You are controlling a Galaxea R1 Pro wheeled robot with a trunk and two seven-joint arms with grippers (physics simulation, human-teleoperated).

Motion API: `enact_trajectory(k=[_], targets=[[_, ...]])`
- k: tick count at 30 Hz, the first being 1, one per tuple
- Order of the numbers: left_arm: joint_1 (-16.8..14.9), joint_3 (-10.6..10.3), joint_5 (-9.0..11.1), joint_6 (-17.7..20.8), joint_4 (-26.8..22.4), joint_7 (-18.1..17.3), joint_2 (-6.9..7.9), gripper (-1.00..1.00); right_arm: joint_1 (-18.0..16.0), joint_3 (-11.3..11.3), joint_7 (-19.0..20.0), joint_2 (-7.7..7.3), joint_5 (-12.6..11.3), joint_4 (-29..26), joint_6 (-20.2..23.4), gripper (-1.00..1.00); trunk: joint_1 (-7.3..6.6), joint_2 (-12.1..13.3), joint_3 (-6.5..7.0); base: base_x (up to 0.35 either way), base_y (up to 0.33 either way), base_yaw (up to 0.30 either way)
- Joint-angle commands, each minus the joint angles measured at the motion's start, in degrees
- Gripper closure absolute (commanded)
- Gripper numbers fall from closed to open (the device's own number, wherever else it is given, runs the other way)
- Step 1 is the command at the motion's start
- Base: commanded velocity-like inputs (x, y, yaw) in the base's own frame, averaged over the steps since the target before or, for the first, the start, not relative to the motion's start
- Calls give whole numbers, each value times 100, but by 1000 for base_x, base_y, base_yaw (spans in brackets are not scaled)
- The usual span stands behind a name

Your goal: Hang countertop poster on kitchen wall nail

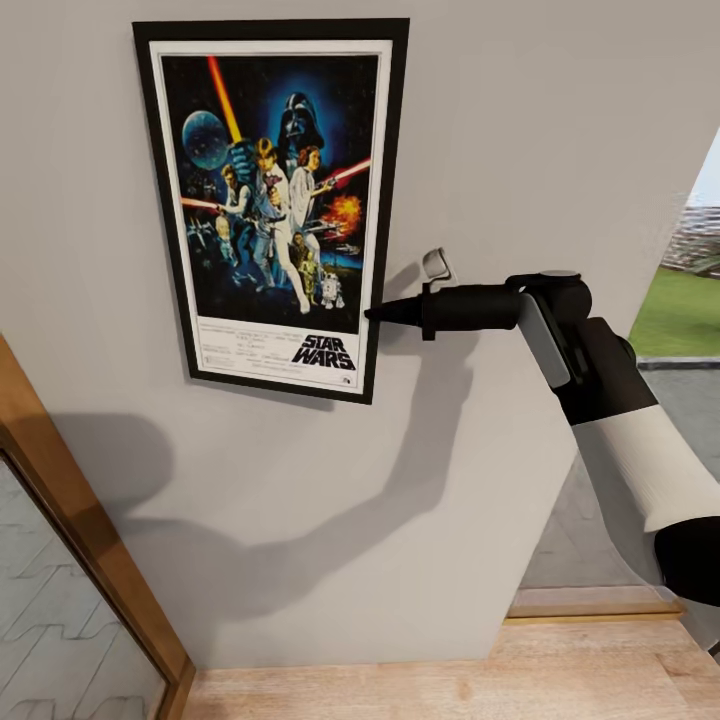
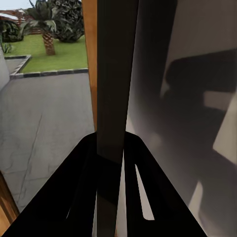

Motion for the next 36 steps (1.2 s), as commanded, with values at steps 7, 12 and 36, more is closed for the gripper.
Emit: enact_trajectory(k=[7, 12, 36], targets=[[-1, 10, 32, 7, -5, -32, -1, -100, -8, 17, 4, -5, -51, 0, 48, 100, 4, -12, -12, 0, 0, 0], [-1, 10, 32, 7, -4, -32, -1, -100, -8, 18, 4, -5, -47, 0, 48, 100, 4, -12, -12, 0, 0, 0], [-1, 9, 32, 7, -12, -32, -1, -100, -8, 30, 5, -5, -53, 0, 39, 100, 4, -12, -12, 18, -31, 0]])
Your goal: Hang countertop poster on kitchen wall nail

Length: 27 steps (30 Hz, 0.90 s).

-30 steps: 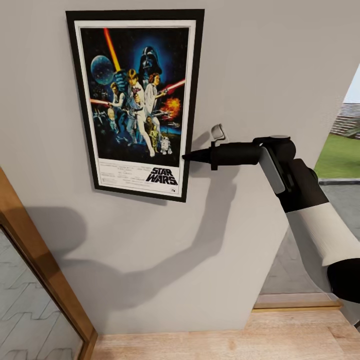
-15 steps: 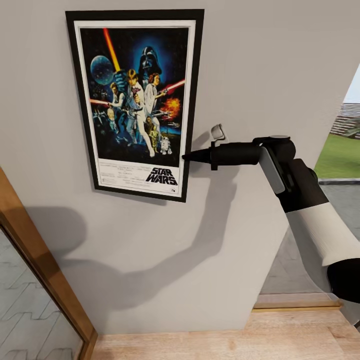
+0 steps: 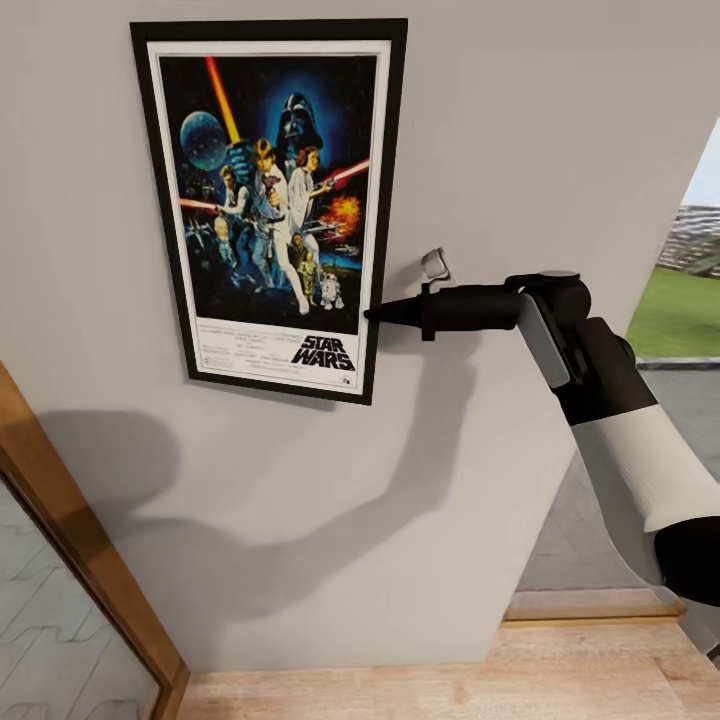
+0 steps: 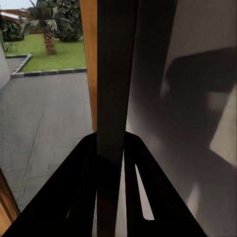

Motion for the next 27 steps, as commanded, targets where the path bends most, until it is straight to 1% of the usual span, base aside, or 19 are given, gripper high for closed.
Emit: enact_trajectory(k=[1, 27], targets=[[-1, 10, 32, 7, -4, -32, -1, -100, -7, 12, -1, -5, -46, 1, 48, 100, 4, -12, -11, 14, -25, 0], [-1, 11, 32, 7, -5, -32, -1, -100, -7, 17, -1, -6, -46, 1, 48, 100, 4, -12, -11, 2, -3, 0]])
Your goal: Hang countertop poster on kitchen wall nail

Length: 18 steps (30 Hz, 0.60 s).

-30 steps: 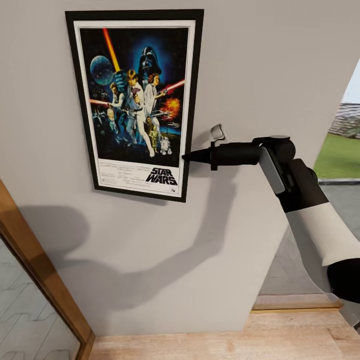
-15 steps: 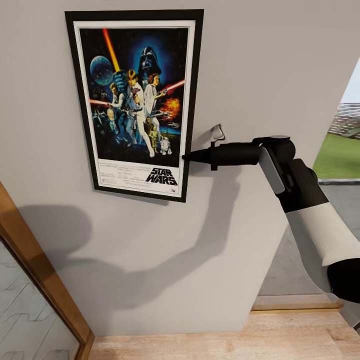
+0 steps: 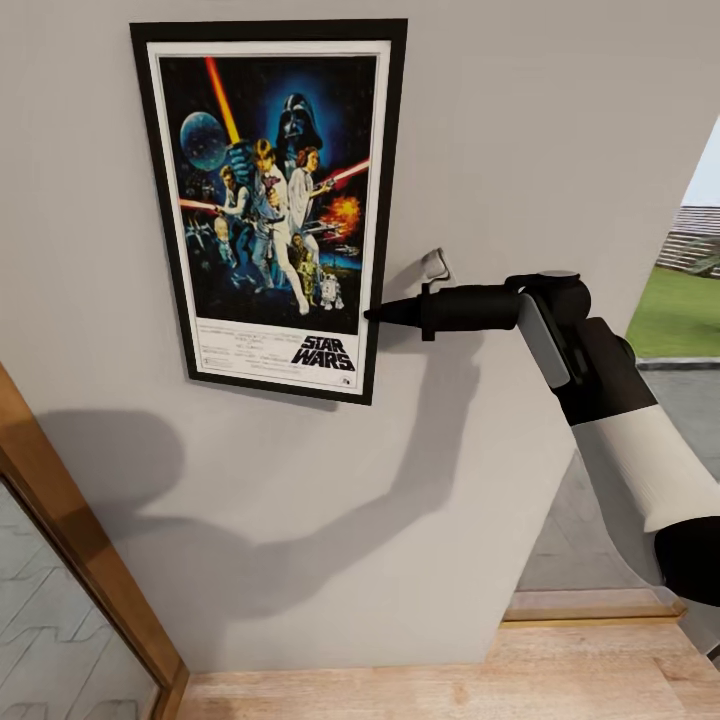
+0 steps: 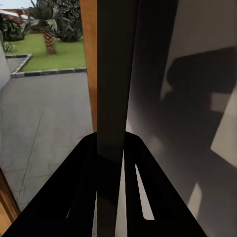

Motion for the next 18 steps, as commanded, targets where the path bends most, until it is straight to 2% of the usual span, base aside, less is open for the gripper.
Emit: enact_trajectory(k=[1, 18], targets=[[-1, 10, 32, 7, -4, -31, -1, -100, -7, 11, -1, -5, -45, 1, 48, 100, 4, -12, -12, 0, 0, 0], [-1, 19, 32, 5, -36, -33, -25, -100, 2, 22, -15, -13, -33, -5, 35, 100, 4, -12, -12, 0, 0, 0]])
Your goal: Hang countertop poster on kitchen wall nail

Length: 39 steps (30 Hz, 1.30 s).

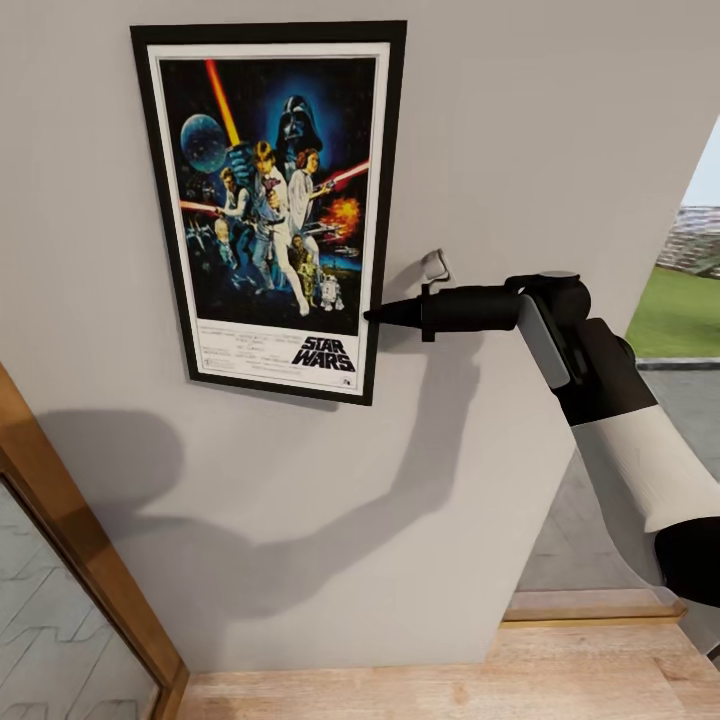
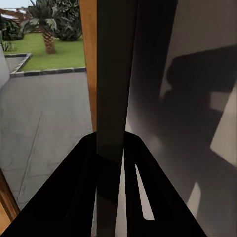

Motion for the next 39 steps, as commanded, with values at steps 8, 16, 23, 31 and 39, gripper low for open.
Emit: enact_trajectory(k=[8, 16, 23, 31, 39], targets=[[-1, 10, 32, 7, -4, -31, -1, -100, -7, 11, -10, -5, -40, 0, 39, 100, 4, -12, -12, 0, 0, 0], [-1, 5, 32, 6, 2, -25, 8, -100, 2, 14, -11, -5, -37, 3, 38, 100, 4, -12, -12, 13, 0, 0], [-1, -7, 32, 9, 27, -21, 31, -100, 25, 17, -17, -5, -9, 14, 34, -100, 4, -12, -12, 160, 0, 0], [-1, -15, 32, 8, 21, -29, 31, -100, 36, 19, -5, -5, -8, -25, 50, -100, 4, -12, -12, -133, 0, 0], [-1, -13, 32, 9, 20, -30, 31, -100, 37, 20, -5, -5, -8, -29, 52, -100, 4, -12, -12, -129, 0, 0]])
